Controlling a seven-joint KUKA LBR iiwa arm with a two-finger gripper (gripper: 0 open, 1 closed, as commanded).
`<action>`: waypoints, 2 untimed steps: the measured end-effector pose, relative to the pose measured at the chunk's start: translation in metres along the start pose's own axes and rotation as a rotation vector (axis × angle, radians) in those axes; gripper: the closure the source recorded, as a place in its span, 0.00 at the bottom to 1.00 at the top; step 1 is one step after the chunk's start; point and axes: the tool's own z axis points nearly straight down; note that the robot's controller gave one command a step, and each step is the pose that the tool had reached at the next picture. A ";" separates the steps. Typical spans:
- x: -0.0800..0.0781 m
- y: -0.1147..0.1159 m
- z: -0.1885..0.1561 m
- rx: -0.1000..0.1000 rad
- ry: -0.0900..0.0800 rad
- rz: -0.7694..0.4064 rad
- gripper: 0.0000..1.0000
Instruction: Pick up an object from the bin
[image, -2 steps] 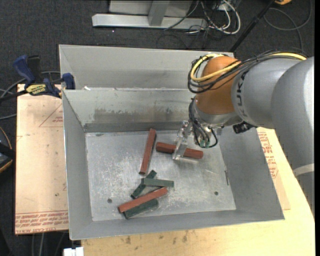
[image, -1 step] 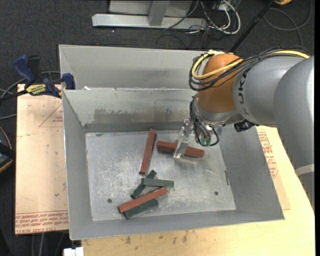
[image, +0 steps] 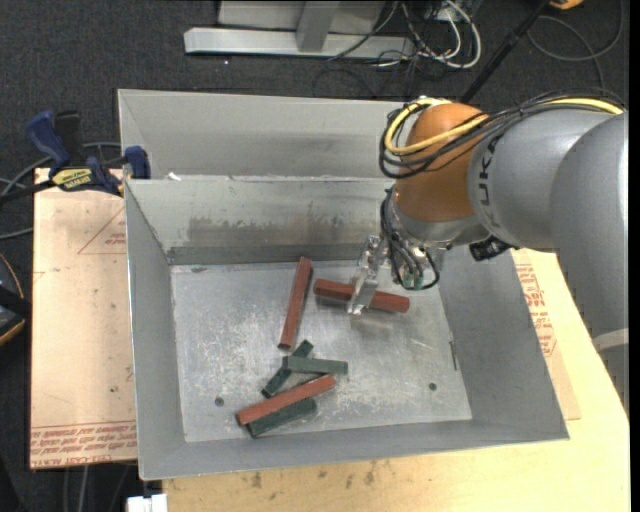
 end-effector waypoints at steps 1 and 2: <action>0.001 0.000 -0.005 0.000 0.002 0.000 1.00; 0.000 0.000 -0.009 0.000 0.001 0.000 1.00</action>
Offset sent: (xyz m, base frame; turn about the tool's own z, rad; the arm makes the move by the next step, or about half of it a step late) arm 0.0000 0.0002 0.0120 0.0000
